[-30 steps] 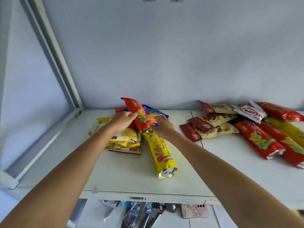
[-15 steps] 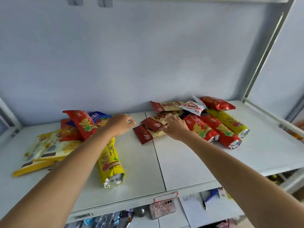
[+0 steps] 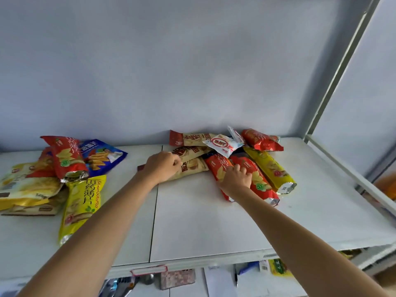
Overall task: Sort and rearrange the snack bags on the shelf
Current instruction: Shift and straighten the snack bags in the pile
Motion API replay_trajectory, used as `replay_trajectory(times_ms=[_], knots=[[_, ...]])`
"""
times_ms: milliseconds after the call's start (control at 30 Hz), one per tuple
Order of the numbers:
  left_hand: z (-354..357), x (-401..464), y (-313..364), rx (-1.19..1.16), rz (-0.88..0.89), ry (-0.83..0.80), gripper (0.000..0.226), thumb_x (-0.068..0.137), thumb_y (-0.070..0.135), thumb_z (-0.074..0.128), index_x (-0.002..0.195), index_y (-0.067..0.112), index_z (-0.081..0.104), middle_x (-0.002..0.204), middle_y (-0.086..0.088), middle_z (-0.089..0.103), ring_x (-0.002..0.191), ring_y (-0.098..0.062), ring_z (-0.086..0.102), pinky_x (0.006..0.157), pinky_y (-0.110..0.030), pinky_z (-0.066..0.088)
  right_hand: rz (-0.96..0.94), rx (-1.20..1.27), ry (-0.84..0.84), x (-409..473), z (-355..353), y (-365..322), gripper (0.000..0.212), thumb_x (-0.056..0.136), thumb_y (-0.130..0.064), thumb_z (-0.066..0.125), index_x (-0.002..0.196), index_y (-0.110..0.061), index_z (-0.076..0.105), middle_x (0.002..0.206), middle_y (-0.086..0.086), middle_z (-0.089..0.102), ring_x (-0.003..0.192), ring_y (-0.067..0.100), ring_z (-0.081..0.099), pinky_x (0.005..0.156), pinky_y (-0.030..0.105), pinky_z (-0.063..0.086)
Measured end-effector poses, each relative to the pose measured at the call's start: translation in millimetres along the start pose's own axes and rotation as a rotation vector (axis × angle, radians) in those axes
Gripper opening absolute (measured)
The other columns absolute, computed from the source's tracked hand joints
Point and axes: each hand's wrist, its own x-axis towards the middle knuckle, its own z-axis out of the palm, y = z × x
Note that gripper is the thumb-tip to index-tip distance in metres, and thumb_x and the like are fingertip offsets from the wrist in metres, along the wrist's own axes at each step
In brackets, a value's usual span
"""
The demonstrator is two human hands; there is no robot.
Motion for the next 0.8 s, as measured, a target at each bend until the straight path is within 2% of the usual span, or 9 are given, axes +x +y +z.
replay_trajectory(times_ms=[133,367,567,700,800], knots=[[7,-7,5,-0.006,-0.065,0.002,0.029,0.095,0.035,0.046,0.101,0.024,0.072,0.106,0.003,0.070,0.090,-0.017,0.062,0.071,-0.028,0.043,-0.038,-0.042,0.037,4,6,4,0.078,0.082,-0.055,0.062,0.140,-0.009,0.036,0.136,0.010,0.042,0.125,0.029,0.041,0.100,0.039,0.039],[6,-23,5,-0.001,-0.182,-0.030,0.029,0.094,0.040,0.047,0.103,0.027,0.071,0.109,0.002,0.069,0.095,-0.021,0.063,0.082,-0.036,0.052,-0.070,-0.062,0.023,1,13,14,0.079,0.083,-0.043,0.065,0.143,-0.009,0.028,0.137,0.015,0.044,0.125,0.032,0.041,0.098,0.038,0.041],[-1,-39,12,0.020,-0.167,-0.050,0.030,0.095,0.038,0.044,0.104,0.025,0.070,0.101,-0.001,0.071,0.087,-0.020,0.065,0.074,-0.032,0.054,-0.042,0.011,0.029,-20,8,22,0.076,0.082,-0.043,0.066,0.142,-0.011,0.031,0.136,0.013,0.045,0.126,0.033,0.042,0.099,0.040,0.042],[-7,-61,15,-0.033,-0.141,-0.076,0.029,0.096,0.035,0.046,0.107,0.023,0.070,0.098,-0.001,0.072,0.085,-0.018,0.066,0.070,-0.029,0.049,-0.016,0.063,0.051,-46,3,27,0.077,0.082,-0.045,0.065,0.142,-0.012,0.030,0.140,0.013,0.043,0.132,0.033,0.038,0.102,0.043,0.042],[-14,-81,14,-0.045,-0.124,-0.102,0.029,0.095,0.035,0.046,0.108,0.023,0.069,0.103,-0.001,0.072,0.090,-0.018,0.065,0.073,-0.029,0.048,0.003,0.158,0.079,-73,-1,30,0.075,0.081,-0.048,0.065,0.138,-0.011,0.034,0.138,0.013,0.044,0.129,0.033,0.040,0.100,0.043,0.044]])
